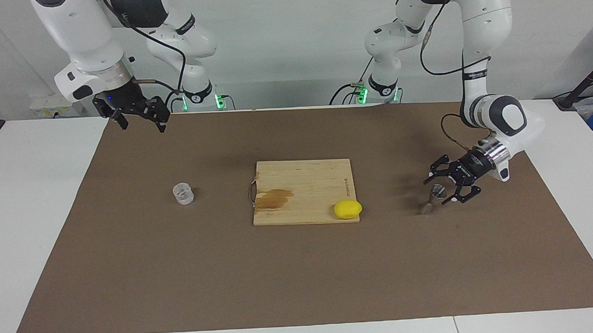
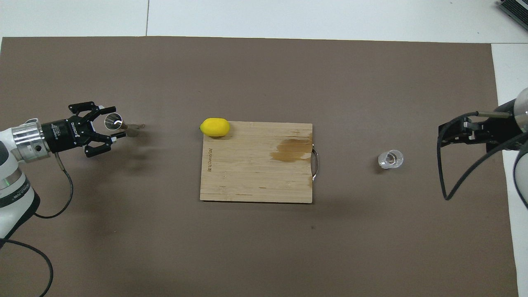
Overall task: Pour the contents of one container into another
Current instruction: 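Close the left gripper around the small metal cup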
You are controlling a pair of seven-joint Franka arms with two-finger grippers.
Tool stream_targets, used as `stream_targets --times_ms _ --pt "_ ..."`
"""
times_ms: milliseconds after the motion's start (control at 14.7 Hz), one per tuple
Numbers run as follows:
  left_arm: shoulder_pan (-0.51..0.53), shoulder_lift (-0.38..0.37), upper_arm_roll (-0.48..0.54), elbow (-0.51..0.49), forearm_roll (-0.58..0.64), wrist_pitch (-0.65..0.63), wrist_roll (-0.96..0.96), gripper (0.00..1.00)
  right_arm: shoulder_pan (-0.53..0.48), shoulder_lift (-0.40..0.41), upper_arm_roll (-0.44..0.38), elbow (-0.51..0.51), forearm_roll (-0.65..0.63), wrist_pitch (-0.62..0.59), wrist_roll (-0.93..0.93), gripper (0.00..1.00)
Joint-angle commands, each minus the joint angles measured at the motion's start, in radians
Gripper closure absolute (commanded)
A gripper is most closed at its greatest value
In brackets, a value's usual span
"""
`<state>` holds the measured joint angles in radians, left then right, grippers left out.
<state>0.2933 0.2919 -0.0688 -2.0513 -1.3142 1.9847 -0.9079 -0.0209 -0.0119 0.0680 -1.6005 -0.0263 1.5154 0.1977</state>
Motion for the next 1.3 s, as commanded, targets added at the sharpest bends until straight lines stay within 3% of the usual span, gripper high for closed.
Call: stream_targets --times_ms 0,136,273,341,409,477,886,1227 --pt "-0.008 -0.023 0.01 -0.036 -0.026 0.022 0.027 0.19 -0.017 -0.006 0.007 -0.003 0.019 -0.011 -0.017 0.0" --pt "-0.006 -0.023 0.009 -0.036 -0.026 0.022 0.027 0.19 -0.016 -0.006 0.007 -0.003 0.019 -0.012 -0.02 0.0" --pt "-0.006 -0.023 0.009 -0.038 -0.026 0.023 0.027 0.26 -0.01 -0.006 0.007 -0.003 0.019 -0.012 -0.02 0.0" --pt "-0.006 -0.023 0.009 -0.036 -0.026 0.023 0.027 0.39 -0.011 -0.006 0.007 -0.003 0.019 -0.014 -0.023 0.0" --pt "-0.006 -0.023 0.009 -0.038 -0.026 0.023 0.027 0.79 -0.013 -0.006 0.007 -0.003 0.019 -0.015 -0.024 0.0" --pt "-0.006 -0.023 0.009 -0.038 -0.026 0.022 0.026 1.0 -0.013 -0.006 0.007 -0.003 0.019 -0.015 -0.026 0.0" --pt "-0.016 -0.02 0.003 0.016 -0.023 -0.02 -0.014 1.0 -0.005 -0.006 0.015 -0.003 0.019 -0.004 -0.026 0.0" --pt "-0.126 -0.042 -0.019 0.066 -0.036 -0.001 -0.163 1.0 -0.005 -0.008 0.016 -0.006 0.019 0.0 -0.027 0.0"
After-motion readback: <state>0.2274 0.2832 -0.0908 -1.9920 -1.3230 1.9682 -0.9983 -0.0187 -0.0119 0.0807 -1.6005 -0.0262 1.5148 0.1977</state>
